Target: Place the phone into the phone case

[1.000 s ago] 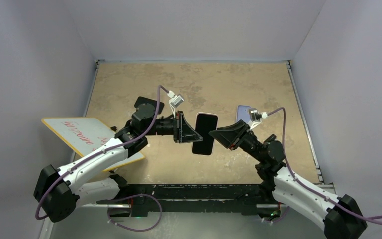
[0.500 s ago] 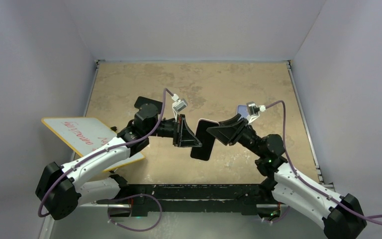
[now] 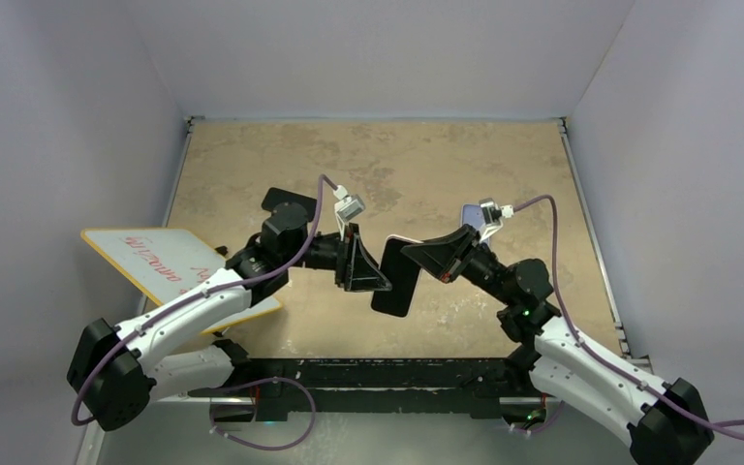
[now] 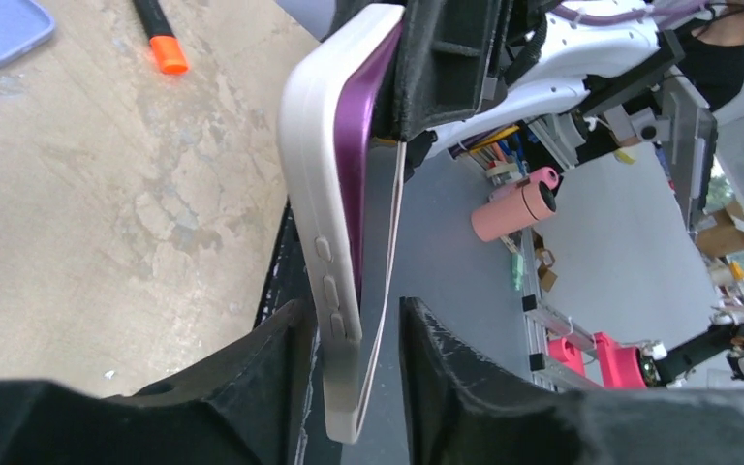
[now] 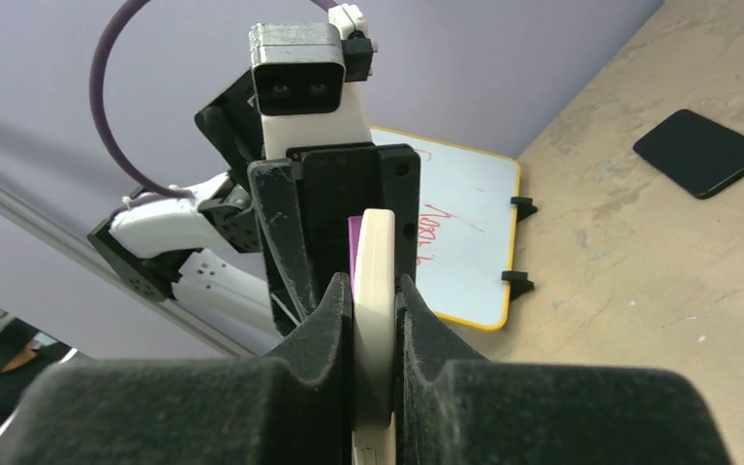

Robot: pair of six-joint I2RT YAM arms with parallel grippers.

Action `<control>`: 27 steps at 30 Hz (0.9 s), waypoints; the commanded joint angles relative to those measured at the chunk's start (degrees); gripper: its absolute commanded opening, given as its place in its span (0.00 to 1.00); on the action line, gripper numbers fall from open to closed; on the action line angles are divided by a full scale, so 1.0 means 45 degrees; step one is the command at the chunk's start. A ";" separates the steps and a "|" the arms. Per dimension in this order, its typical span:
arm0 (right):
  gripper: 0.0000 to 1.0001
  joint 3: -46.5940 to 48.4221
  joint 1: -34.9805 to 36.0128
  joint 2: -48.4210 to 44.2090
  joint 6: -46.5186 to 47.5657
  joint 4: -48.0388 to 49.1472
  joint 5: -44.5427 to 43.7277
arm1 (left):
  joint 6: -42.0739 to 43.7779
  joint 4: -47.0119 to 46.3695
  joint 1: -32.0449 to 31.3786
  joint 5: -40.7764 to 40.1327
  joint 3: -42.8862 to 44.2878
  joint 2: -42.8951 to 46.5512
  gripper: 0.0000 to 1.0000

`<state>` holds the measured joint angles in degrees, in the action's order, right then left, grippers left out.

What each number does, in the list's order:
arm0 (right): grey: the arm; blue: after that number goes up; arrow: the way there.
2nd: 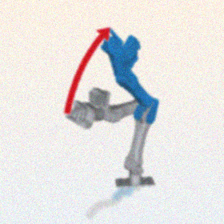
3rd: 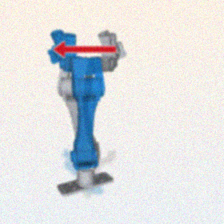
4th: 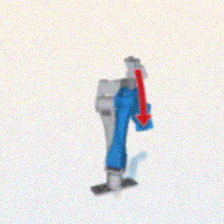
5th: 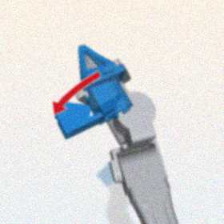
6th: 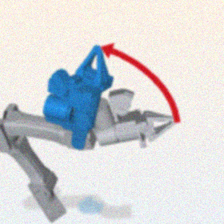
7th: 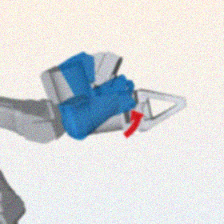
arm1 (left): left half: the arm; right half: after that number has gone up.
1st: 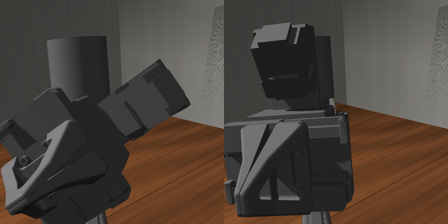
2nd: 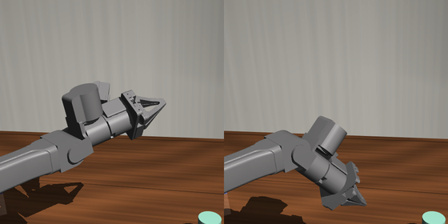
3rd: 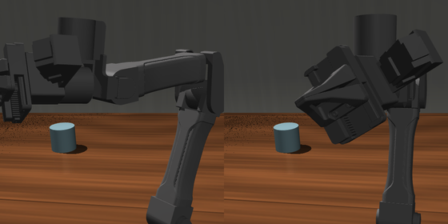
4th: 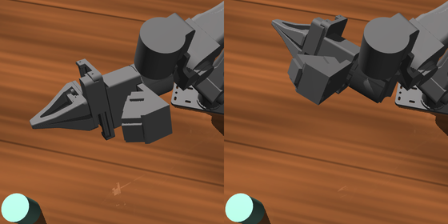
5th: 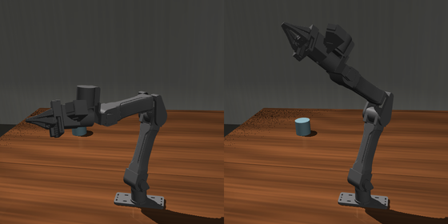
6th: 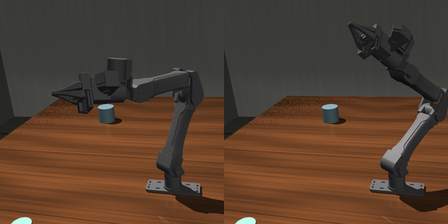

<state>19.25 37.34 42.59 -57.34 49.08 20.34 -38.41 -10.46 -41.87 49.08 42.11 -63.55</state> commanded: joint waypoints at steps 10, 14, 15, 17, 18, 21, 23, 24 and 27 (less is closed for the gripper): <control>0.00 0.0861 -0.0065 0.0018 0.1901 -0.0378 0.3255 | 0.1689 0.1970 0.0124 -0.1679 0.1414 0.1598 0.54; 0.00 0.0976 -0.0075 0.0150 0.1978 -0.0331 0.3712 | 0.2716 0.3075 0.0124 -0.1581 0.1915 0.1213 0.51; 0.00 0.0984 -0.0071 0.0163 0.2012 -0.0278 0.3848 | 0.2936 0.3346 0.0124 -0.1655 0.2032 0.1156 0.51; 0.00 0.1014 -0.0071 0.0244 0.2088 -0.0227 0.4095 | 0.3217 0.3641 0.0123 -0.1651 0.2214 0.1056 0.51; 0.00 0.1033 -0.0075 0.0302 0.2097 -0.0241 0.4192 | 0.3284 0.3668 0.0121 -0.1605 0.2248 0.1007 0.51; 0.00 0.1084 -0.0075 0.0497 0.2104 -0.0191 0.4426 | 0.3307 0.3495 0.0124 -0.1203 0.2270 0.0854 0.50; 0.00 0.1094 -0.0076 0.0625 0.2080 -0.0129 0.4411 | 0.3312 0.3400 0.0119 -0.0999 0.2288 0.0714 0.49; 0.00 0.1094 -0.0071 0.0655 0.2076 -0.0101 0.4382 | 0.3335 0.3399 0.0114 -0.0913 0.2284 0.0664 0.48; 0.00 0.1075 -0.0073 0.0793 0.2009 -0.0081 0.4200 | 0.3451 0.3380 0.0105 -0.0726 0.2232 0.0607 0.45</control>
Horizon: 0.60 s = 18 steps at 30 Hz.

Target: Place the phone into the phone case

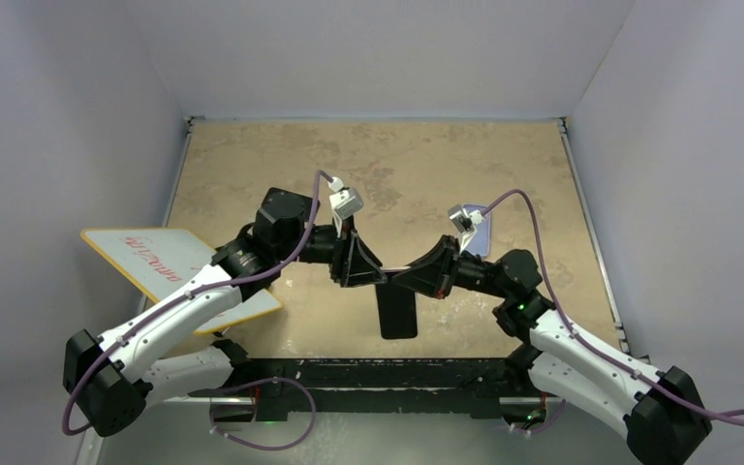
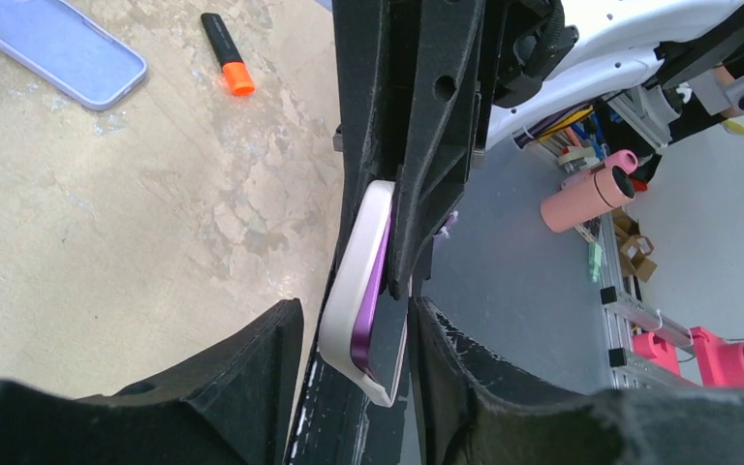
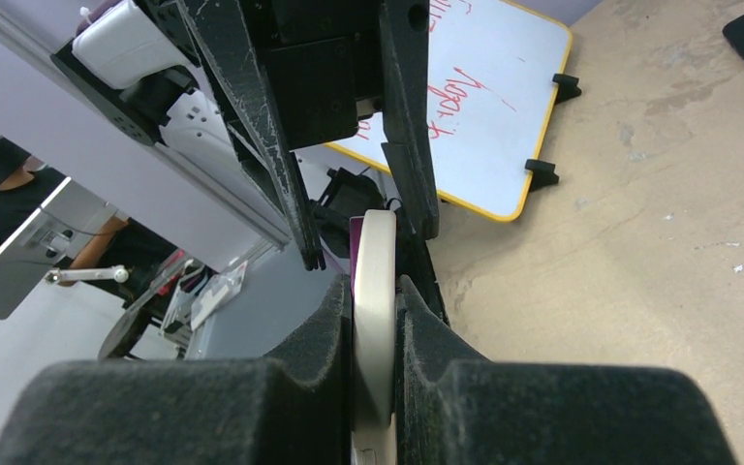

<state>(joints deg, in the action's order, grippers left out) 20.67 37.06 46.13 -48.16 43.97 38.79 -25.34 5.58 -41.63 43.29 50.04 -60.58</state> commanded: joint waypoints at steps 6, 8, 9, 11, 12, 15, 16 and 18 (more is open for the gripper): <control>0.00 0.0841 -0.0013 0.0350 -0.0244 0.0946 -0.0064 | 0.0919 0.0132 0.0065 0.0413 0.0545 -0.0044 0.15; 0.00 0.0917 -0.0013 0.0453 -0.0267 0.0669 -0.0225 | 0.1153 0.0642 0.0057 -0.0161 0.0732 -0.0071 0.03; 0.00 0.0974 -0.0013 0.0504 -0.0173 0.0417 -0.0368 | 0.1234 0.0840 0.0059 -0.0466 0.0793 -0.0073 0.00; 0.00 0.1064 0.0000 0.0633 0.0117 -0.0136 -0.0698 | 0.1373 0.1266 0.0067 -0.1056 0.0976 -0.0123 0.00; 0.00 0.1088 -0.0011 0.0687 0.0246 -0.0421 -0.0861 | 0.1423 0.1433 0.0070 -0.1296 0.1046 -0.0163 0.00; 0.00 0.1199 -0.0007 0.0804 0.0588 -0.1052 -0.1250 | 0.1452 0.1815 0.0071 -0.1791 0.1236 -0.0246 0.00; 0.00 0.1229 -0.0007 0.0828 0.0676 -0.1151 -0.1306 | 0.1452 0.1880 0.0066 -0.1798 0.1262 -0.0234 0.00; 0.00 0.1319 -0.0006 0.0801 0.0771 -0.1349 -0.1370 | 0.1416 0.2051 0.0071 -0.1882 0.1349 -0.0179 0.01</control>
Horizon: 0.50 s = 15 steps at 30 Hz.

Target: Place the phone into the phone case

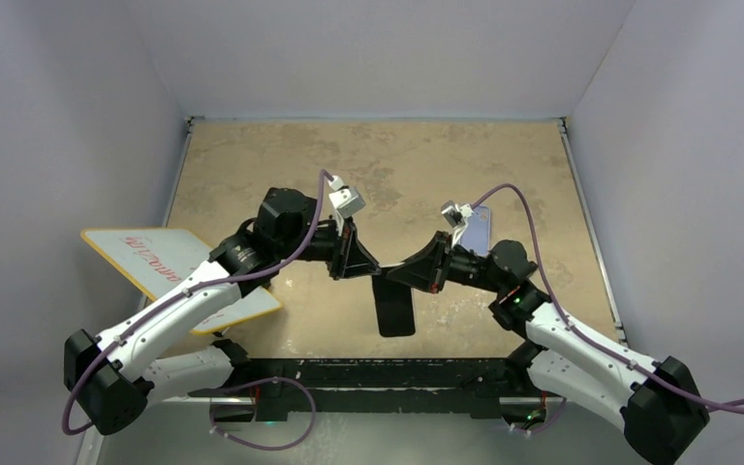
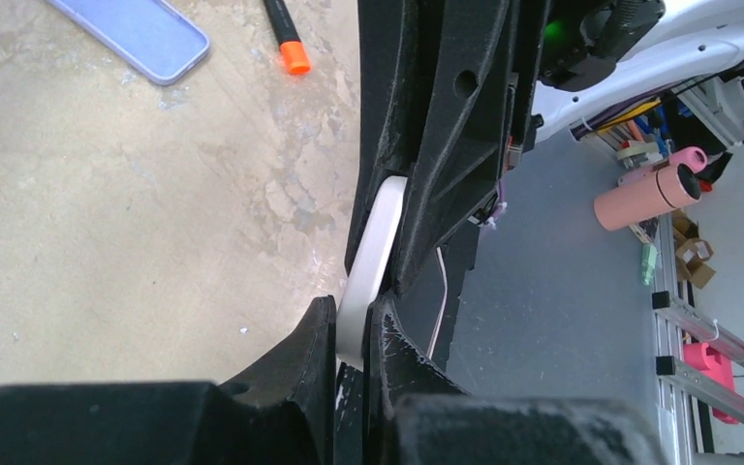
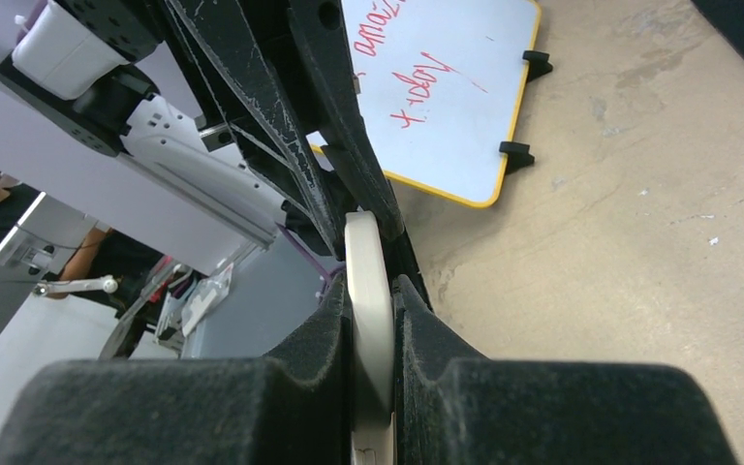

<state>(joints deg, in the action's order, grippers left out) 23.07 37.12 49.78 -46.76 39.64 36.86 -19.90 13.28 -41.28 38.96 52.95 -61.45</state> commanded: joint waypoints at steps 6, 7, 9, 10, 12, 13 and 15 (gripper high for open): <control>0.00 0.1062 -0.0024 -0.0302 0.0063 -0.1212 -0.2753 | -0.0092 0.1220 -0.0009 -0.2737 0.1045 0.0478 0.54; 0.00 0.1182 -0.0027 -0.0340 -0.0106 -0.1611 -0.3229 | -0.0292 0.1120 -0.0012 -0.2847 0.0961 0.0583 0.58; 0.00 0.1281 -0.0027 -0.0413 -0.0389 -0.1617 -0.3650 | -0.0791 0.0773 -0.0007 -0.2815 0.0760 0.0788 0.72; 0.00 0.1231 -0.0012 -0.0500 -0.0651 -0.1318 -0.3803 | -0.1017 0.0698 -0.0017 -0.2871 0.0681 0.0863 0.79; 0.00 0.1094 -0.0014 -0.0743 -0.1011 -0.0880 -0.4229 | -0.1398 0.0383 -0.0010 -0.2737 0.0452 0.0952 0.83; 0.00 0.1017 -0.0023 -0.0854 -0.1134 -0.0630 -0.4351 | -0.1615 0.0203 -0.0015 -0.2664 0.0325 0.0962 0.84; 0.00 0.0935 -0.0026 -0.1026 -0.1328 0.0004 -0.4375 | -0.1861 0.0100 -0.0007 -0.2698 0.0219 0.0866 0.84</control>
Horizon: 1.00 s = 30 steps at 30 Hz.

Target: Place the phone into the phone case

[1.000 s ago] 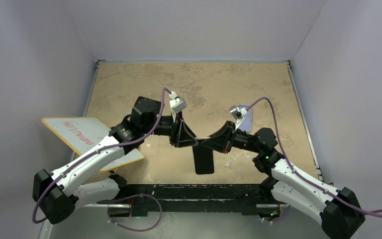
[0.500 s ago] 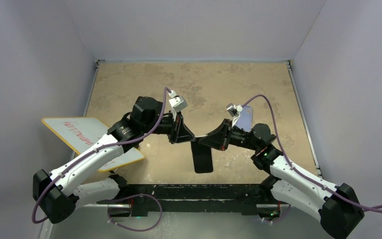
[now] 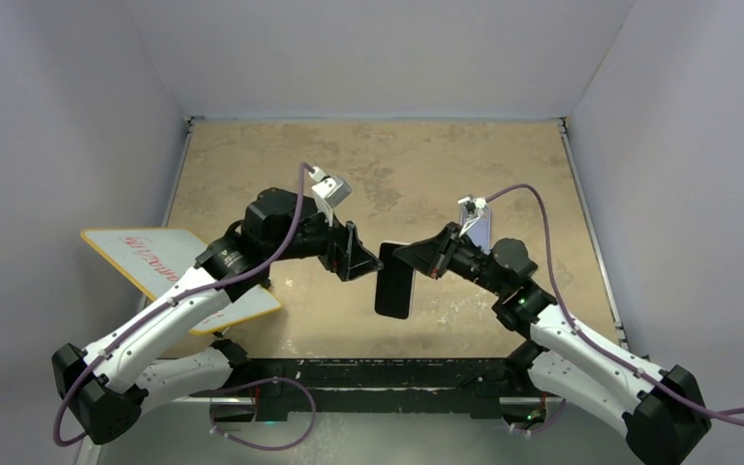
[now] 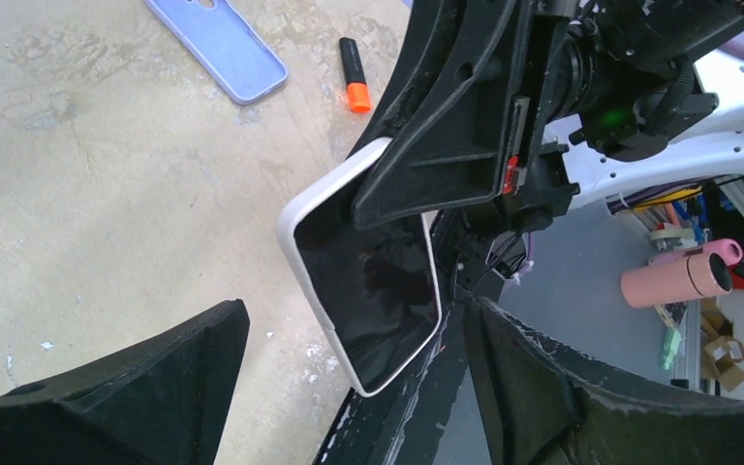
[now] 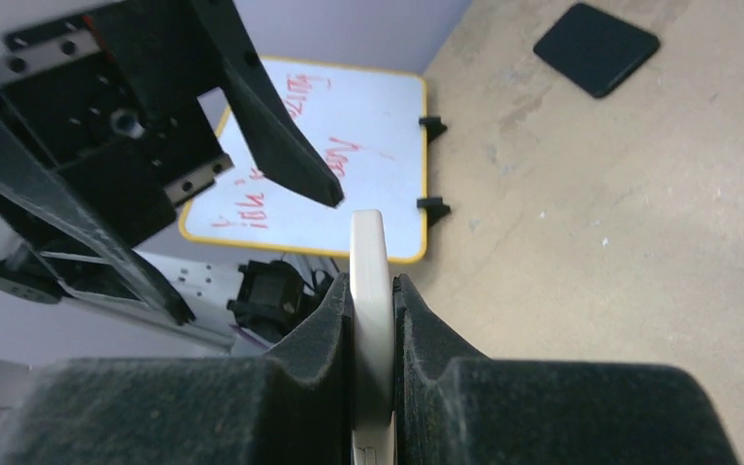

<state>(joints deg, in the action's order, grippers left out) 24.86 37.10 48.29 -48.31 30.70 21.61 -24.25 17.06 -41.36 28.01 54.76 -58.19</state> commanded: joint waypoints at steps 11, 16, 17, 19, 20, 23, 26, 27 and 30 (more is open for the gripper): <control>0.00 -0.0298 -0.0022 -0.1180 -0.2359 0.5221 -0.0872 | -0.2274 -0.2758 0.0008 0.0986 -0.1017 -0.0331 0.79; 0.00 -0.0502 -0.0012 -0.0718 -0.2929 0.6377 -0.0703 | -0.2458 -0.3226 0.0012 0.1414 -0.1188 -0.0696 0.71; 0.00 -0.0522 -0.0009 -0.0649 -0.2968 0.6498 -0.0727 | -0.2586 -0.3488 0.0012 0.1627 -0.1266 -0.0795 0.67; 0.00 -0.0525 -0.0015 -0.0486 -0.3108 0.6612 -0.0775 | -0.2889 -0.4169 0.0012 0.2101 -0.1370 -0.1062 0.56; 0.00 -0.0508 -0.0022 -0.0389 -0.3186 0.6608 -0.0777 | -0.3024 -0.4366 0.0003 0.2351 -0.1410 -0.1205 0.48; 0.00 -0.0510 -0.0017 -0.0064 -0.3384 0.6994 -0.0627 | -0.3590 -0.5208 0.0007 0.2901 -0.1646 -0.1436 0.22; 0.02 -0.0457 -0.0022 0.0131 -0.3433 0.6893 -0.0398 | -0.3770 -0.5555 -0.0002 0.2962 -0.1733 -0.1336 0.08; 0.09 -0.0422 -0.0022 0.0106 -0.3432 0.6589 -0.0352 | -0.3800 -0.5425 0.0003 0.2727 -0.1732 -0.1212 0.05; 0.32 -0.0412 -0.0022 -0.0148 -0.3435 0.5932 -0.0092 | -0.4084 -0.5418 0.0006 0.2001 -0.1820 -0.0852 0.00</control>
<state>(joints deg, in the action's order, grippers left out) 21.08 36.32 49.01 -61.36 53.87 19.44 -40.95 -3.33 -40.86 41.21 47.20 -63.42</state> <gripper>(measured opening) 0.225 0.203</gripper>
